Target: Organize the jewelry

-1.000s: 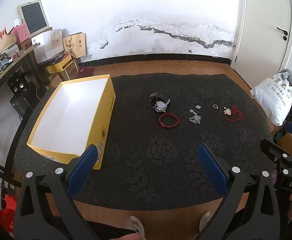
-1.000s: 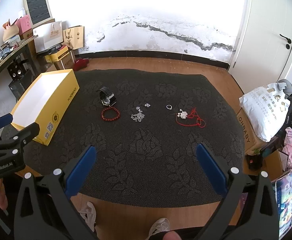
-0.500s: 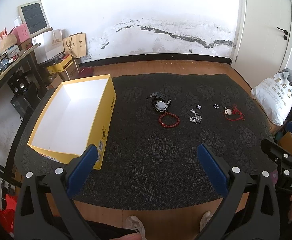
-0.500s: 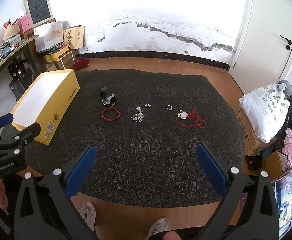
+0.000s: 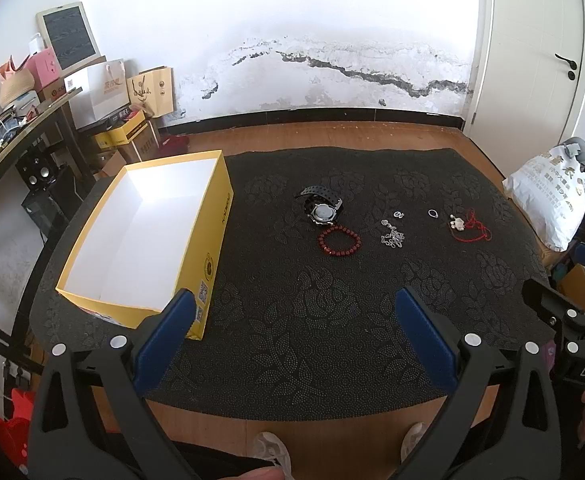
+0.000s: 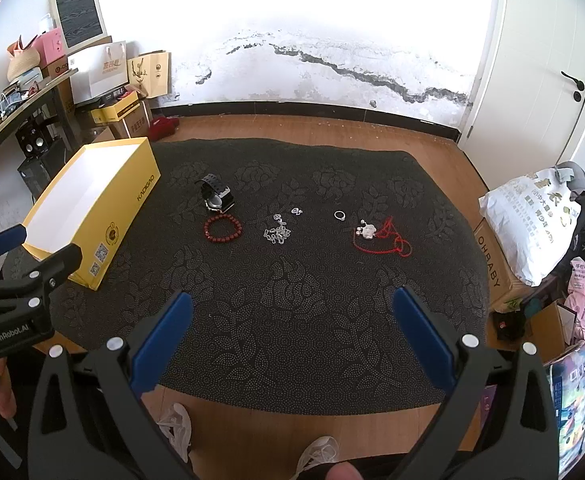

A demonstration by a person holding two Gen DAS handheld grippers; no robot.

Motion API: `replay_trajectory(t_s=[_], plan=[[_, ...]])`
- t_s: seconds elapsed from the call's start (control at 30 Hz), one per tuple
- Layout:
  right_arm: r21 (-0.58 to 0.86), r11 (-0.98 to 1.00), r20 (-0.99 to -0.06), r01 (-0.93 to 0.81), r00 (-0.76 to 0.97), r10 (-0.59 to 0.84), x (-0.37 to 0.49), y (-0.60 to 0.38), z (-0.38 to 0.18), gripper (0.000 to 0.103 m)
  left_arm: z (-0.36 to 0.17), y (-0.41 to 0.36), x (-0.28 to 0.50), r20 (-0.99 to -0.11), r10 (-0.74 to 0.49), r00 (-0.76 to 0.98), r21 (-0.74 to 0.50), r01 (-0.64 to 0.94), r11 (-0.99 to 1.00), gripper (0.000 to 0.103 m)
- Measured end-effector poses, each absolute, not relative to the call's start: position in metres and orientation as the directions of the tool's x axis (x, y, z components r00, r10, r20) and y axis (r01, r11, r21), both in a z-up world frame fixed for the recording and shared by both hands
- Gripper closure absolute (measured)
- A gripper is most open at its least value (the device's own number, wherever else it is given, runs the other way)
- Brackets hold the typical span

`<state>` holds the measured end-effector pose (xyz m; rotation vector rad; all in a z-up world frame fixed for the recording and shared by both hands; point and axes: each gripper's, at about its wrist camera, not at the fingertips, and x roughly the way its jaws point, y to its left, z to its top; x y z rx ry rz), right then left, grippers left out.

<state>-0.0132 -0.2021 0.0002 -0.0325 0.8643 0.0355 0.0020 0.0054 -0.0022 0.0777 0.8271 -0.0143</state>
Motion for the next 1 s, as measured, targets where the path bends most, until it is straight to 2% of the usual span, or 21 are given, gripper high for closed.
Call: replay_trajectory(t_s=[1.0], plan=[[-0.021,0.998,-0.759,-0.052,0.651,0.017,-0.0145,-0.1972,0.0011,0.006,-0.0027,0.0028,0.0015,-0.737,0.019,0.675,0.067,0.044,0.997,0.006]])
